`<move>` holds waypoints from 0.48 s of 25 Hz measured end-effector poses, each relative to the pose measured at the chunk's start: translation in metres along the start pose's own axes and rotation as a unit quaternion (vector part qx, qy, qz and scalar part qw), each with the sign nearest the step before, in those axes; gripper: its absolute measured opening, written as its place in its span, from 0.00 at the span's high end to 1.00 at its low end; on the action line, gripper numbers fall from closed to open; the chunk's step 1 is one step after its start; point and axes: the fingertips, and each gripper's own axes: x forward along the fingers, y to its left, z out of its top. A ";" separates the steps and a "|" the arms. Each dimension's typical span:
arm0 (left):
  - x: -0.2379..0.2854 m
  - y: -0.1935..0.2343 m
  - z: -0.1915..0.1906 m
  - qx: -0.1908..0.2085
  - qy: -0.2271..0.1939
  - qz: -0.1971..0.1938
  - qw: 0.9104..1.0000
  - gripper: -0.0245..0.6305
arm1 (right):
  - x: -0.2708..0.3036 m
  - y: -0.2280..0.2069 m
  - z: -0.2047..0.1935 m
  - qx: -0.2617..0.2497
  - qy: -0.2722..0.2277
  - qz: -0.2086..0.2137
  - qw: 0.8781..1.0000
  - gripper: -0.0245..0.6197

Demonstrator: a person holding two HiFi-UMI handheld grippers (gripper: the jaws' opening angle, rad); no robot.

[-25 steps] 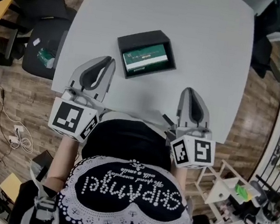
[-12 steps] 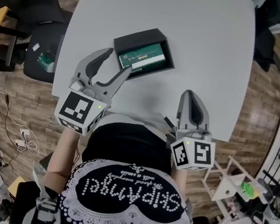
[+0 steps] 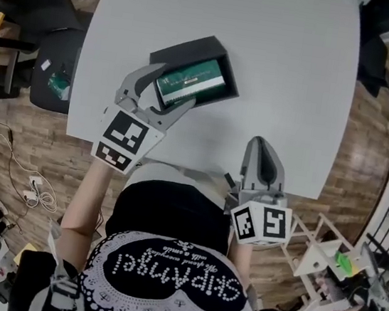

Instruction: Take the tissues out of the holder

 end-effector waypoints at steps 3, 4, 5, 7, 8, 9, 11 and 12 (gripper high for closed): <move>0.020 -0.001 -0.009 0.007 0.022 -0.012 1.000 0.45 | -0.001 -0.002 -0.008 0.011 0.007 -0.004 1.000 0.91; 0.026 -0.001 -0.012 0.009 0.028 -0.015 0.999 0.45 | -0.001 -0.002 -0.011 0.014 0.010 -0.005 1.000 0.91; 0.032 -0.001 -0.015 0.013 0.035 -0.018 0.999 0.44 | 0.000 -0.003 -0.014 0.018 0.012 -0.007 1.000 0.90; 0.043 -0.001 -0.021 0.020 0.048 -0.024 0.998 0.44 | 0.001 -0.005 -0.019 0.024 0.017 -0.009 1.000 0.91; 0.048 -0.001 -0.025 0.023 0.054 -0.027 0.998 0.44 | 0.002 -0.006 -0.022 0.027 0.019 -0.010 0.999 0.91; 0.052 -0.001 -0.028 0.025 0.062 -0.030 0.997 0.43 | 0.003 -0.006 -0.024 0.029 0.021 -0.010 0.999 0.90; 0.059 -0.002 -0.036 0.028 0.078 -0.036 0.996 0.43 | 0.004 -0.008 -0.027 0.032 0.024 -0.011 0.999 0.90; 0.062 -0.002 -0.041 0.030 0.087 -0.039 0.995 0.43 | 0.005 -0.008 -0.028 0.034 0.025 -0.012 0.999 0.91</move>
